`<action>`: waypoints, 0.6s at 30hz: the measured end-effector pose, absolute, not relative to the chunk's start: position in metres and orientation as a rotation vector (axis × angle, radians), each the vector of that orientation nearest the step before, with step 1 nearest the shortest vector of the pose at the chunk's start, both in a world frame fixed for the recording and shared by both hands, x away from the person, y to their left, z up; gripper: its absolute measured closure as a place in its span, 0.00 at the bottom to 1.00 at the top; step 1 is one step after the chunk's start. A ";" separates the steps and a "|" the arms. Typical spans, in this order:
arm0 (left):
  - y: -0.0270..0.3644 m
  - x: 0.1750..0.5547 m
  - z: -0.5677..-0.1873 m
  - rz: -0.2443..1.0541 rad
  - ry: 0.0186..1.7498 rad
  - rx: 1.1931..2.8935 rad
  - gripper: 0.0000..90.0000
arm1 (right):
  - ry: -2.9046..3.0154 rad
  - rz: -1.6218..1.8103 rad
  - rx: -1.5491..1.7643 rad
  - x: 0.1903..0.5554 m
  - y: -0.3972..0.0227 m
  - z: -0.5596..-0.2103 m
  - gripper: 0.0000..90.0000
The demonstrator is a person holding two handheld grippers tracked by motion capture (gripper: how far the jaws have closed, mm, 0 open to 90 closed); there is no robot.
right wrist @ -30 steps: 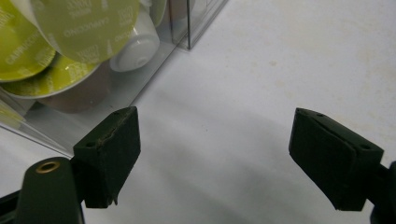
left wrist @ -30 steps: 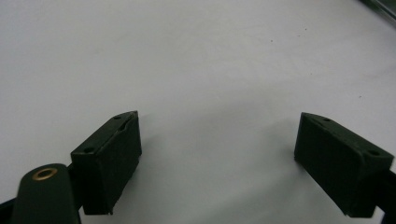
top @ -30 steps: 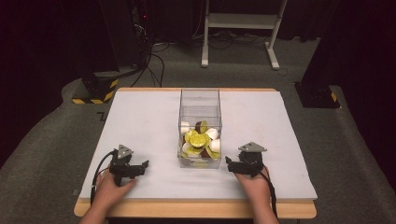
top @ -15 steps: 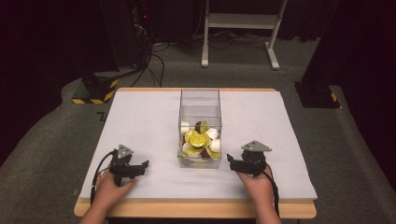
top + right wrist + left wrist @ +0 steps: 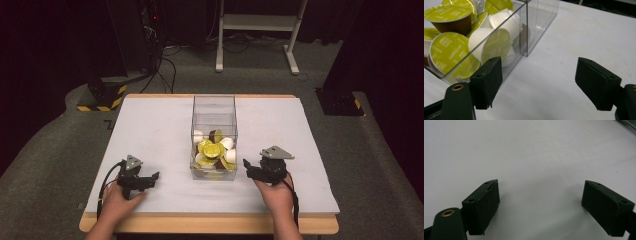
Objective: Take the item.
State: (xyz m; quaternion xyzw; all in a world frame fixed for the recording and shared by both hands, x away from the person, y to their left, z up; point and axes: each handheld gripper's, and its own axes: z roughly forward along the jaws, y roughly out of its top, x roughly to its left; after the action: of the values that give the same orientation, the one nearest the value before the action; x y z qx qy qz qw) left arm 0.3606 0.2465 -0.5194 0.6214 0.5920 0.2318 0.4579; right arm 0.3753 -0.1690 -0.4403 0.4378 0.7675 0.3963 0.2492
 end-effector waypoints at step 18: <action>0.247 0.361 -0.519 0.572 1.459 1.534 0.17 | 2.039 1.148 1.160 0.379 -0.164 -0.420 0.26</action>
State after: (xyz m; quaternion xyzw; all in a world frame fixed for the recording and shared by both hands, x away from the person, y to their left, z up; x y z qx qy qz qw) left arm 0.3605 0.2467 -0.5193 0.6224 0.5919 0.2319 0.4566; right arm 0.3791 -0.1643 -0.4200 0.4286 0.7535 0.4242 0.2619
